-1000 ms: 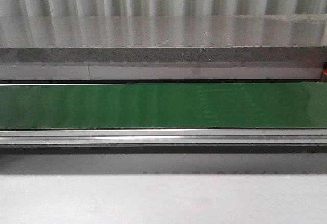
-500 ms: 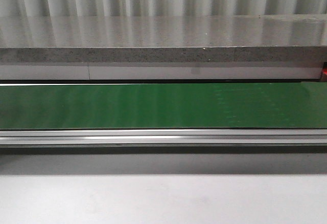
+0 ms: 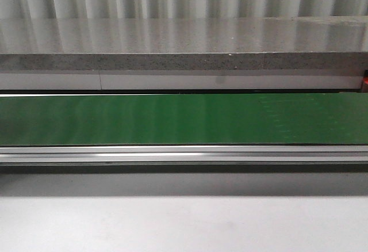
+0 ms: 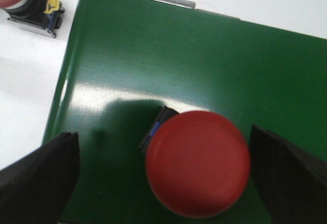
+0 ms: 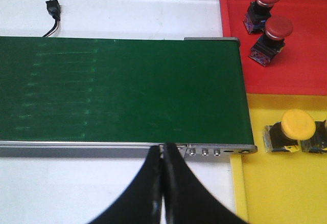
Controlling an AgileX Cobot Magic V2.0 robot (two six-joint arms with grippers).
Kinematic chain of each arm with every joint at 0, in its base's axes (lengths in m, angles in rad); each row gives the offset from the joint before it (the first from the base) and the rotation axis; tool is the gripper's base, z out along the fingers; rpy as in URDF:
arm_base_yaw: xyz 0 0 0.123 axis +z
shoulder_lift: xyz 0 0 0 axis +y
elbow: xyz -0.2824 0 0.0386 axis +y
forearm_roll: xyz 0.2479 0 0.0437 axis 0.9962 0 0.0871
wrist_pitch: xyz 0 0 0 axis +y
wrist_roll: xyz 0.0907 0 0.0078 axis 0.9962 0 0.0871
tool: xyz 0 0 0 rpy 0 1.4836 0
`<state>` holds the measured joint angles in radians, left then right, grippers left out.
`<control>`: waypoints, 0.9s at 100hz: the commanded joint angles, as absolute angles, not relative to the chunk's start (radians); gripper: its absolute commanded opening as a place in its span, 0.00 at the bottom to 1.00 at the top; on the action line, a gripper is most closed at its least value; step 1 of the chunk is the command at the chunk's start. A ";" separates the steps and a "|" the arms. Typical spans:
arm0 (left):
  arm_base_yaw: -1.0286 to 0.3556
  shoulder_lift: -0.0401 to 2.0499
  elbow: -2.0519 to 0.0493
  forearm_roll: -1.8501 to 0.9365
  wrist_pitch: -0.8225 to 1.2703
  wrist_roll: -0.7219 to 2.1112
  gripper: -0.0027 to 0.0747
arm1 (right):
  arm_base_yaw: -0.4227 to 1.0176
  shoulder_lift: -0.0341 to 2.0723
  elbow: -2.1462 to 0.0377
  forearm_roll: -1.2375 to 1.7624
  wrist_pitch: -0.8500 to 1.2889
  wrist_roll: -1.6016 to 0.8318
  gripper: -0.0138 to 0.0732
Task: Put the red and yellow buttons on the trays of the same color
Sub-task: 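Lower the red button onto the belt's start and open the left gripper, then move the left gripper to a yellow button and grasp it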
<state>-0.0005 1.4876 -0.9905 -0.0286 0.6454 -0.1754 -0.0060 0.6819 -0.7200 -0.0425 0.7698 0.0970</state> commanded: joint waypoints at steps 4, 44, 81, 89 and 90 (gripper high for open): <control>-0.008 1.396 -1.016 -0.080 0.609 -0.127 0.89 | -0.004 0.677 -0.745 -0.051 0.713 0.089 0.08; 0.155 1.267 -1.016 -0.058 0.601 -0.119 0.89 | -0.004 0.677 -0.745 -0.051 0.713 0.089 0.08; 0.410 1.412 -1.012 -0.083 0.561 -0.119 0.89 | -0.004 0.677 -0.745 -0.051 0.713 0.089 0.08; 0.434 1.456 -1.012 -0.083 0.547 -0.119 0.89 | -0.004 0.677 -0.745 -0.051 0.713 0.089 0.08; 0.437 1.463 -1.012 -0.083 0.545 -0.119 0.89 | -0.004 0.677 -0.745 -0.051 0.713 0.089 0.08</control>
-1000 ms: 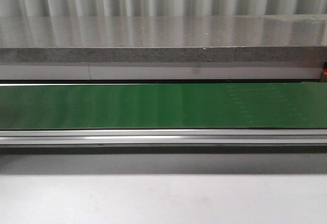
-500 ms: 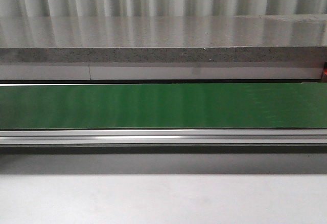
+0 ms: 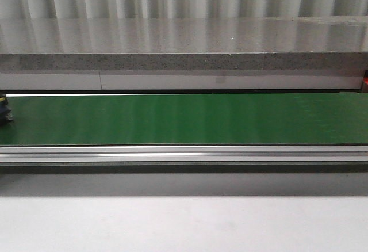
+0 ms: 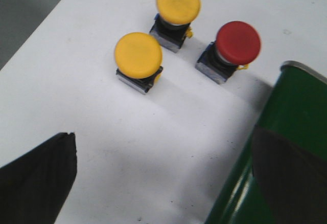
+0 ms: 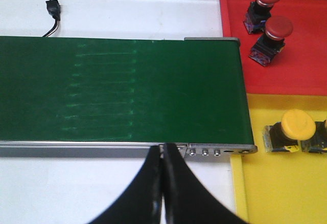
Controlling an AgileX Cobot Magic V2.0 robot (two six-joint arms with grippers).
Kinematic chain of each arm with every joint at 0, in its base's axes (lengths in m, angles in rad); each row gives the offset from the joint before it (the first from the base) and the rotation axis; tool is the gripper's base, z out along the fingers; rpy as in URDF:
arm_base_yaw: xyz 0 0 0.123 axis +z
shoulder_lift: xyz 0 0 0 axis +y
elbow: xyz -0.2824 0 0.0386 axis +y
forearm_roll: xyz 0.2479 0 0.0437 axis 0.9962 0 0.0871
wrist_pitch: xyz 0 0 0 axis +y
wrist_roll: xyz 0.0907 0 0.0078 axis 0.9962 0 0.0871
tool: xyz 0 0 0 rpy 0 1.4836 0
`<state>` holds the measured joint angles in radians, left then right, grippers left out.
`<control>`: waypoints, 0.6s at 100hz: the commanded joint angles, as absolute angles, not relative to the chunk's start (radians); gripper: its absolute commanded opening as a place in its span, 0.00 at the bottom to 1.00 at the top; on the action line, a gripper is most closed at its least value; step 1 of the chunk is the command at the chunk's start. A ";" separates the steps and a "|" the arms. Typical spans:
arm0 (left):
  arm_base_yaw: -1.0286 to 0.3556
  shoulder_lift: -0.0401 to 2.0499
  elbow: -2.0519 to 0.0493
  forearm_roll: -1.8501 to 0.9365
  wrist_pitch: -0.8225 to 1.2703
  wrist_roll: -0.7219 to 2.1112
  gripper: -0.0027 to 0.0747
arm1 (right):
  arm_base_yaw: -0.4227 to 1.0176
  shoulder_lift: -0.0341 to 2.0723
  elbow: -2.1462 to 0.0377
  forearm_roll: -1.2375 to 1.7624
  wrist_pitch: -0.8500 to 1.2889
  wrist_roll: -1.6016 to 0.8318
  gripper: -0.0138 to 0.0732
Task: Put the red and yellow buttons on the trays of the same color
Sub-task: 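Move the left gripper to a yellow button and grasp it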
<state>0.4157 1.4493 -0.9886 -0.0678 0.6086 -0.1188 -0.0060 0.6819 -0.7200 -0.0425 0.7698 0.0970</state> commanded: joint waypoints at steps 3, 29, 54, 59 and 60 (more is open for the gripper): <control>0.445 1.479 -1.012 -0.083 0.533 -0.119 0.89 | -0.004 0.677 -0.745 -0.051 0.713 0.089 0.08; 0.492 1.579 -1.025 -0.090 0.445 -0.119 0.89 | -0.004 0.677 -0.745 -0.051 0.713 0.089 0.08; 0.497 1.685 -1.120 -0.118 0.448 -0.119 0.89 | -0.004 0.677 -0.745 -0.051 0.713 0.089 0.08; 0.497 1.702 -1.142 -0.120 0.455 -0.119 0.89 | -0.004 0.677 -0.745 -0.051 0.713 0.089 0.08; 0.497 1.707 -1.148 -0.120 0.458 -0.119 0.89 | -0.004 0.677 -0.745 -0.051 0.713 0.089 0.08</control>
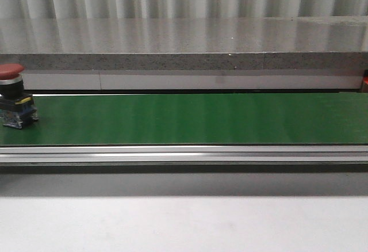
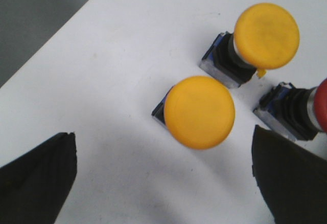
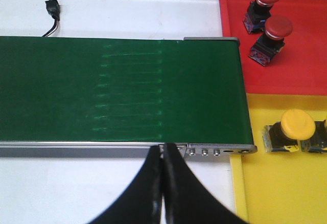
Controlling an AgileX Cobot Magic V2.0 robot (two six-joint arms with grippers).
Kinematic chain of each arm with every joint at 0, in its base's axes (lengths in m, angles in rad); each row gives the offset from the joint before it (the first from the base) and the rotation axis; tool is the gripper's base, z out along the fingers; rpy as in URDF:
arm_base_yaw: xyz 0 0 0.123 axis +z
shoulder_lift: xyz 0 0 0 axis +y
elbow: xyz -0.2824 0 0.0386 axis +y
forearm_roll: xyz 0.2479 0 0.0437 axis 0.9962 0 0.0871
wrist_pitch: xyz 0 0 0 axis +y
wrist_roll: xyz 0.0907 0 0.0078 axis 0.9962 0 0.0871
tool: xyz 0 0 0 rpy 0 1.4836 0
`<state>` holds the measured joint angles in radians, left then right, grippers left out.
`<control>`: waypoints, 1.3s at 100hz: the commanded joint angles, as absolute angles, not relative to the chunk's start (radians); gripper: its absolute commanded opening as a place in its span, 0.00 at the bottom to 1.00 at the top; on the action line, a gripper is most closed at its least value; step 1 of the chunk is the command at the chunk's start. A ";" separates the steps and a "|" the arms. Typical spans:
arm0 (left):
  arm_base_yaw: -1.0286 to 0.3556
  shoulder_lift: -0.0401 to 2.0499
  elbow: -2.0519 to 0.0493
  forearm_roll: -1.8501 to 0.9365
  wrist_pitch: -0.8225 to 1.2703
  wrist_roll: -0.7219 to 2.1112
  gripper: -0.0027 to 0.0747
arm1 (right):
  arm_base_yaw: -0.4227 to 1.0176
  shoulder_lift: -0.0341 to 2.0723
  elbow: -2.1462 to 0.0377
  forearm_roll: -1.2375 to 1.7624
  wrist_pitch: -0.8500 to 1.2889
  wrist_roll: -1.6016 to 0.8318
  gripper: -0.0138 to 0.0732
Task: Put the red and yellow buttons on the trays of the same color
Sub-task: 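Move the left gripper to a yellow button and grasp it, then lower the yellow button onto the belt and open the left gripper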
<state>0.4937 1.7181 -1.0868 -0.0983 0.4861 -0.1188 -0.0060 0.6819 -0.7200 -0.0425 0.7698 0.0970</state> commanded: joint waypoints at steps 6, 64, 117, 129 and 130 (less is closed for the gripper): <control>0.497 1.731 -1.171 -0.120 0.462 -0.115 0.89 | -0.004 0.677 -0.745 -0.051 0.713 0.089 0.08; 0.497 1.808 -1.226 -0.158 0.517 -0.112 0.35 | -0.004 0.677 -0.745 -0.051 0.713 0.089 0.08; 0.367 1.483 -1.226 -0.158 0.650 -0.053 0.01 | -0.004 0.677 -0.745 -0.051 0.713 0.089 0.08; 0.286 1.444 -1.224 -0.155 0.689 -0.031 0.01 | -0.004 0.677 -0.745 -0.051 0.713 0.089 0.08; 0.277 1.441 -1.222 -0.153 0.691 -0.030 0.01 | -0.004 0.677 -0.745 -0.051 0.713 0.089 0.08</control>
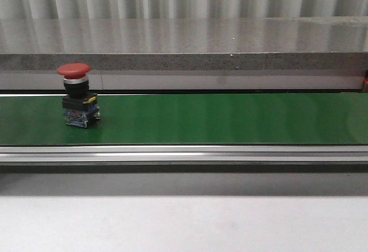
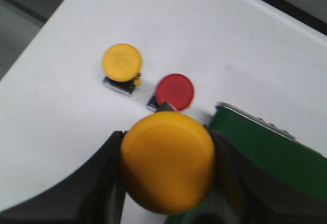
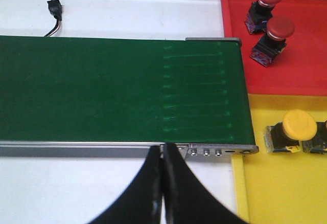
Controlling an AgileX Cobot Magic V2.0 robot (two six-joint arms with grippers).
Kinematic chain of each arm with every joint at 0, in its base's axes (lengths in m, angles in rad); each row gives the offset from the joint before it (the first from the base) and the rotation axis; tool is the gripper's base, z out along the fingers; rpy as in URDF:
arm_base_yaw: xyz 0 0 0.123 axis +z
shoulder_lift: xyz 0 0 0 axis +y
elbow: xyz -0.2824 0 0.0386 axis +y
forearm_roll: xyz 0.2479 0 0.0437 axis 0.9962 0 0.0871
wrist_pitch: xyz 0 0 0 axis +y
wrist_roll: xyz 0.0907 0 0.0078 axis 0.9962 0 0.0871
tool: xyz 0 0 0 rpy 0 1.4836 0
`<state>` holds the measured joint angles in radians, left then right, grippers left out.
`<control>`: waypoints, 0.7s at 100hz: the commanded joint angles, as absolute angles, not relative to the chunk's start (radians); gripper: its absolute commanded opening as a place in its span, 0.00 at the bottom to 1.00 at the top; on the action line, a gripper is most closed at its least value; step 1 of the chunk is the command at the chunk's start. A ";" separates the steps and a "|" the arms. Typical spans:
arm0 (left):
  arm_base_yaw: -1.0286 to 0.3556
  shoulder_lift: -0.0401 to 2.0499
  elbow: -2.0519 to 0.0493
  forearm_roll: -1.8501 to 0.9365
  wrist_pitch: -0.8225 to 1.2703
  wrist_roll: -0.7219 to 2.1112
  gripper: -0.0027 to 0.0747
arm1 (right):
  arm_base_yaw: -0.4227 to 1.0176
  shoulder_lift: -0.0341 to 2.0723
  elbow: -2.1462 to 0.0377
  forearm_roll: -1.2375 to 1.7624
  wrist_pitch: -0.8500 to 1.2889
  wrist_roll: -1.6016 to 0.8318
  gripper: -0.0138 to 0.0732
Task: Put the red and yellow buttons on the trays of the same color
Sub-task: 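Lower the yellow button onto the belt and open the left gripper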
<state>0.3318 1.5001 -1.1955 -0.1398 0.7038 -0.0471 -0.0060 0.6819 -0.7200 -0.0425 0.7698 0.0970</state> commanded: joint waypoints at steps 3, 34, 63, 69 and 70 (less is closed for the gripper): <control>0.260 1.438 -1.220 -0.150 0.694 -0.025 0.01 | -0.004 0.677 -0.745 -0.051 0.713 0.089 0.08; 0.138 1.439 -1.140 -0.140 0.672 -0.011 0.01 | -0.004 0.677 -0.745 -0.051 0.713 0.089 0.08; 0.130 1.451 -1.083 -0.113 0.641 -0.011 0.01 | -0.004 0.677 -0.745 -0.051 0.713 0.089 0.08; 0.130 1.458 -1.081 -0.113 0.642 -0.011 0.01 | -0.004 0.677 -0.745 -0.051 0.713 0.089 0.08; 0.130 1.461 -1.081 -0.113 0.642 -0.011 0.01 | -0.004 0.677 -0.745 -0.051 0.713 0.089 0.08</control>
<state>0.1362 1.4802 -1.0589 -0.1097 0.6985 -0.0130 -0.0060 0.6819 -0.7200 -0.0425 0.7698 0.0970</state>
